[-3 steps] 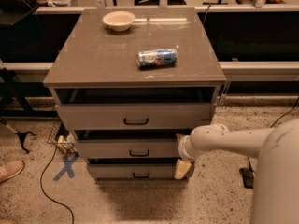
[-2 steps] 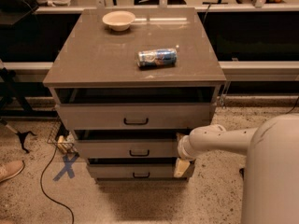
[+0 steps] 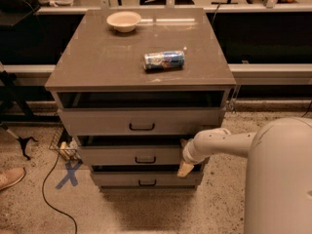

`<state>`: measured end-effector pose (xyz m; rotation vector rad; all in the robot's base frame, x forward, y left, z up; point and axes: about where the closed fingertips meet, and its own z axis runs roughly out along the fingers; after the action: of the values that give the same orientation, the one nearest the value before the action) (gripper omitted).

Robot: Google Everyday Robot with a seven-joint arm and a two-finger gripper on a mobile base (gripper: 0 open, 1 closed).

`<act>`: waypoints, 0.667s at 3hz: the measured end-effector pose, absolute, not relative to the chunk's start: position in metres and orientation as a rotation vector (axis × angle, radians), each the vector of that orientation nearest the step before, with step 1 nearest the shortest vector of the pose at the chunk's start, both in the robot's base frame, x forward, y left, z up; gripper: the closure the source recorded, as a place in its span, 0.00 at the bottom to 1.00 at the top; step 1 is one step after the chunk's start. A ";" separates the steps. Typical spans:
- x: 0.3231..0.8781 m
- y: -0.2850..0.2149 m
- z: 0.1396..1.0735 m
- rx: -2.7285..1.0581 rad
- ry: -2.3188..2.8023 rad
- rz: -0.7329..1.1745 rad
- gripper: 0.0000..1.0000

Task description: Open middle drawer

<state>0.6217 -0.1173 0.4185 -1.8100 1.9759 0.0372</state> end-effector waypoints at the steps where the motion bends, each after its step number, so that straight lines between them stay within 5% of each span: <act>1: 0.613 -0.118 0.426 -1.814 1.969 0.029 0.42; 2: 0.596 -0.125 0.435 -1.789 1.988 0.003 0.66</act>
Offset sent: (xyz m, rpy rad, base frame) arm -0.0525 -0.0170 0.0280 -0.0191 -0.0301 -0.0667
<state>0.5956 -0.1251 0.4348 -1.7894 1.9878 0.0030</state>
